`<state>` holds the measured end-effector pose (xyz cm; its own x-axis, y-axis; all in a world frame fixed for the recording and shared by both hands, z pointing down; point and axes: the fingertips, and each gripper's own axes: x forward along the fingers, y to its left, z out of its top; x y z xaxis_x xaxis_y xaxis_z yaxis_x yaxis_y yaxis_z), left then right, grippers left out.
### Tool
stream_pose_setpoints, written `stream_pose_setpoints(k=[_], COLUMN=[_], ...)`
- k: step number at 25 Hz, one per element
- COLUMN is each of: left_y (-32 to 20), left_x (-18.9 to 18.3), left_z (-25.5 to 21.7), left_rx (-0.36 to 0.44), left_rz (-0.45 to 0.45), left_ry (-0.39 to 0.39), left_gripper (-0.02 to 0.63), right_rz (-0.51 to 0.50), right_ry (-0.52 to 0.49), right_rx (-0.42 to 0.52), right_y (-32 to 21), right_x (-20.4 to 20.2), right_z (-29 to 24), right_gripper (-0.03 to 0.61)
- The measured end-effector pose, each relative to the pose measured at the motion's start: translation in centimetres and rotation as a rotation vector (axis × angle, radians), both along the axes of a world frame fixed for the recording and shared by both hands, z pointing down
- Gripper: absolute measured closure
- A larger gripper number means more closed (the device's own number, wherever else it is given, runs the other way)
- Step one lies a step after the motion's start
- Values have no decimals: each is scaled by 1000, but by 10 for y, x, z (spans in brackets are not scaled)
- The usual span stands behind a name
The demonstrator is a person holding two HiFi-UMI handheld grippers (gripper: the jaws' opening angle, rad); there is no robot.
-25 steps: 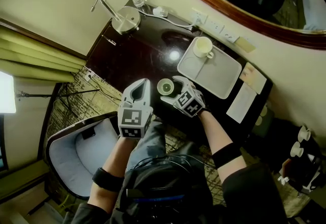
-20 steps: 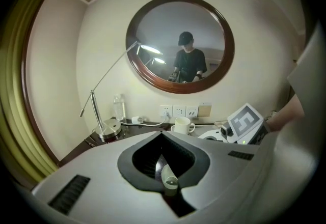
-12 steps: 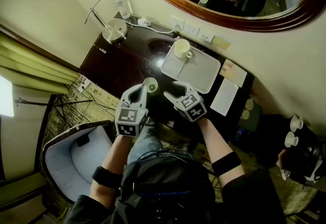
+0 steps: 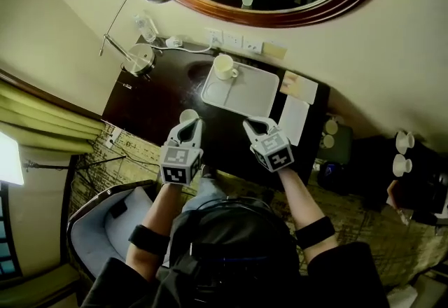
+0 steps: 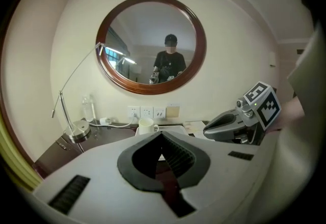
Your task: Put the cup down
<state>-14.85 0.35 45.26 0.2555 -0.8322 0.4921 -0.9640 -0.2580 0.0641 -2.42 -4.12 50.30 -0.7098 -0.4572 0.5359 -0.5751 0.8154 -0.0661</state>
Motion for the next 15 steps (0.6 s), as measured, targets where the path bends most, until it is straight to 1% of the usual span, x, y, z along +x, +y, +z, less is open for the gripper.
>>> stream_pose_setpoints(k=[2,5,8,10,12,15], left_y=[-2,-6,-8,-9,-8,-7], left_x=[10,23,35,42,45,50], left_z=[2,6,13,21,28,35], left_rx=[-1,-11,-29,-42,-56,-70], left_rz=[25,56,85,103,114,126], left_ry=[0,1,0,-6,-8,3], left_gripper=[614,614,614,614,614,614], right_rz=[45,101,193,249,292,325], right_ry=[3,9,9,6,6,-5], right_rx=[14,-23,-60,-66,-69,-81], right_y=[-3,2,1,-1,1,4], right_x=[18,41,72,91,104,113], right_z=[-2,1,14,20,22,19], right_gripper=[535,537,549,552,554,554])
